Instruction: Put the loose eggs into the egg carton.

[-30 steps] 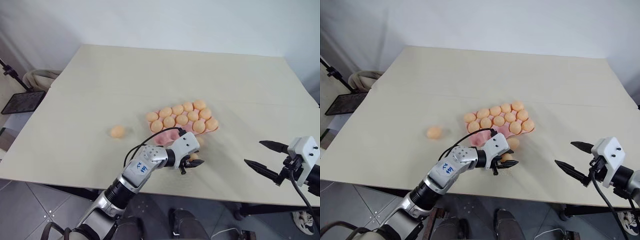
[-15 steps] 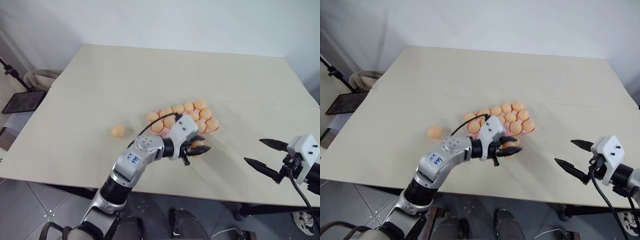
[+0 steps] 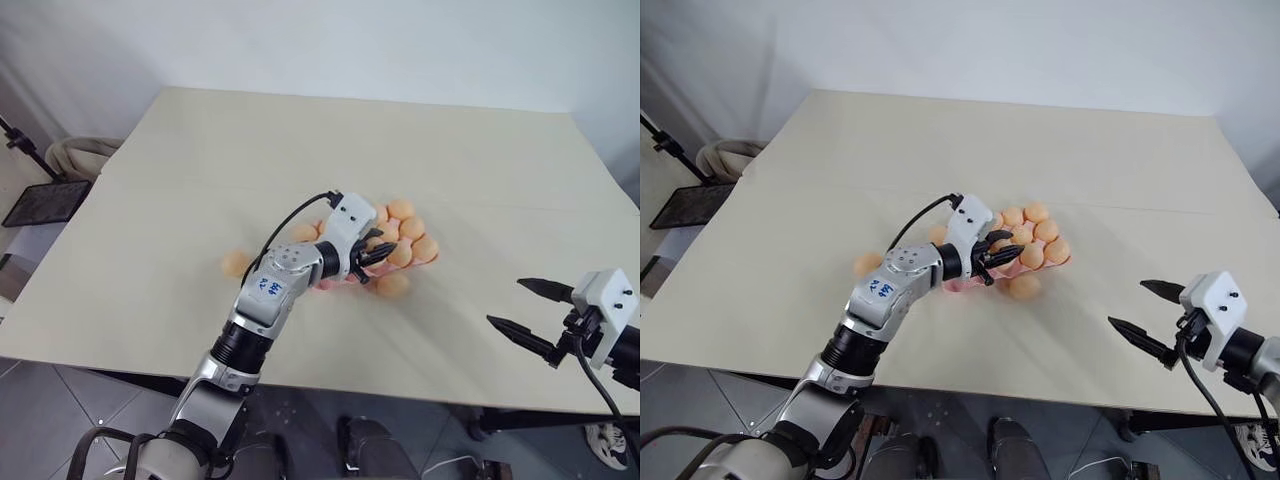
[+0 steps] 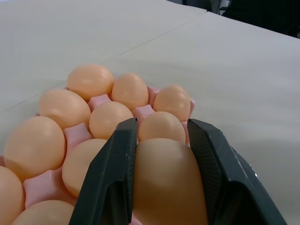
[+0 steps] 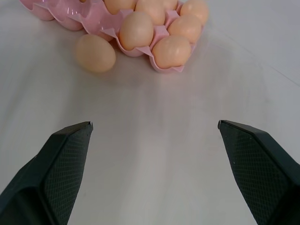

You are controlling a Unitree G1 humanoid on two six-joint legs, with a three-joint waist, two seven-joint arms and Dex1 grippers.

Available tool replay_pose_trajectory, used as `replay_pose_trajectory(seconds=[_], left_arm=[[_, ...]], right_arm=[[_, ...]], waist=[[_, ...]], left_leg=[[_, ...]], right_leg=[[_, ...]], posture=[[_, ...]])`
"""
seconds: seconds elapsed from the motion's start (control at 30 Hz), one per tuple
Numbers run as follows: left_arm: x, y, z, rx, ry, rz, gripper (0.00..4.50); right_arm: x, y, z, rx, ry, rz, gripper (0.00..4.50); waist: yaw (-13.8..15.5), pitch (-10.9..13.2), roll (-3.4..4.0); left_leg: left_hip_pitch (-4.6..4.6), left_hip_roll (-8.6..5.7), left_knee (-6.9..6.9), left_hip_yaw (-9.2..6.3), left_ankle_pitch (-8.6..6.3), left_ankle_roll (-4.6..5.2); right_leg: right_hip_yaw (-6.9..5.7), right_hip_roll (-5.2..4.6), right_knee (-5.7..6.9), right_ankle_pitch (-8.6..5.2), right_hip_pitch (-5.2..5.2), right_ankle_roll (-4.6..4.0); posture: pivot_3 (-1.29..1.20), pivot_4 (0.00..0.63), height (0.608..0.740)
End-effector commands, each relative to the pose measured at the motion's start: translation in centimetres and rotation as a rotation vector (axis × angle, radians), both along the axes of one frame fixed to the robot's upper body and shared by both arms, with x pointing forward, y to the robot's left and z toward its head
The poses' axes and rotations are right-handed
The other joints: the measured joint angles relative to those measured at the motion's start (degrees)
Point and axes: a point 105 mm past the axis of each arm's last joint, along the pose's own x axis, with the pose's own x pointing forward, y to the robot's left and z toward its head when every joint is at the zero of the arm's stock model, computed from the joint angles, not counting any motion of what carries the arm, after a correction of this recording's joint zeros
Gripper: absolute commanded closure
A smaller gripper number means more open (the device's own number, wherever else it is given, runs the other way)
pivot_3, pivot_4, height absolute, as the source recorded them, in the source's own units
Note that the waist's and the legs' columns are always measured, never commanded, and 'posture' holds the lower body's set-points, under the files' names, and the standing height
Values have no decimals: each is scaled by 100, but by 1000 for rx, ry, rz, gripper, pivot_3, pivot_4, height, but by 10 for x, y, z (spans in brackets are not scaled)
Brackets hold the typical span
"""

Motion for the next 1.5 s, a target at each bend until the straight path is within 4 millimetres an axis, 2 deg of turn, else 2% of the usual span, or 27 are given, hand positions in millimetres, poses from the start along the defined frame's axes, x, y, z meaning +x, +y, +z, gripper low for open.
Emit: replay_pose_trajectory(seconds=[0.03, 0.33, 0.63, 0.8, 1.0, 1.1, 1.17, 1.23, 1.27, 1.5], left_arm=[[-2, -5, 6, -9, -36, -20, 2735], [-3, -8, 6, -23, -25, -29, 27], [-12, 4, 24, -81, -28, -71, 27], [-35, 45, 37, -150, 2, -165, 27], [-66, 97, 29, -93, -70, -244, 27], [-77, 122, 15, -28, -115, -260, 27], [-82, 135, 9, -8, -137, -268, 27], [-78, 148, 8, 2, -210, -214, 27], [-76, 153, 7, 15, -236, -196, 27], [-106, 158, -9, -36, -224, -278, 27]], right_arm=[[-1, 2, 9, -11, -46, 0, 0], [0, 3, 9, -10, -47, 2, 0], [2, 2, 10, -12, -47, 10, 0], [1, 2, 9, -12, -43, 15, 0], [5, 3, 8, -10, -37, 25, 0], [7, 4, 8, -9, -36, 34, 0], [8, 4, 8, -9, -35, 36, 0], [9, 4, 8, -11, -33, 39, 0], [9, 4, 8, -11, -33, 39, 0], [8, 3, 8, -15, -29, 44, 0]], waist=[[0, 0, 0], [-3, 0, 0], [-8, 1, 1], [-40, 1, 3], [-31, 2, 6], [-26, 2, 6], [-25, 2, 6], [-9, 2, 6], [1, 2, 6], [-31, 2, 6]], left_leg=[[-1, 0, 0, 0, 0, 0], [1, 0, 2, 0, 0, 0], [1, 0, 2, 1, 0, 0], [7, 9, -3, 3, 1, -12], [20, 12, -3, 1, 14, -35], [19, 9, 0, 4, 13, -32], [18, 9, -1, 5, 8, -28], [17, 9, -2, 6, 4, -30], [13, 8, -2, 4, 1, -30], [10, 3, -6, 18, -8, -10]], right_leg=[[0, 0, 0, 0, -1, 0], [0, 1, 2, 0, 0, 0], [0, 1, 3, 0, 0, 0], [-1, 7, 15, -4, -1, -7], [-6, 7, 30, -10, 1, -18], [-6, -3, 26, -9, 3, -17], [-6, -5, 19, -12, 3, -22], [-9, -10, 18, -22, 2, -40], [-11, -13, 14, -25, 2, -47], [-14, -28, 1, -19, 2, -45]], posture=[[0, 150, 740], [0, 150, 740], [0, 150, 740], [0, 150, 740], [0, 150, 740], [0, 150, 740], [0, 150, 740], [0, 150, 740], [0, 150, 740], [0, 150, 740]])
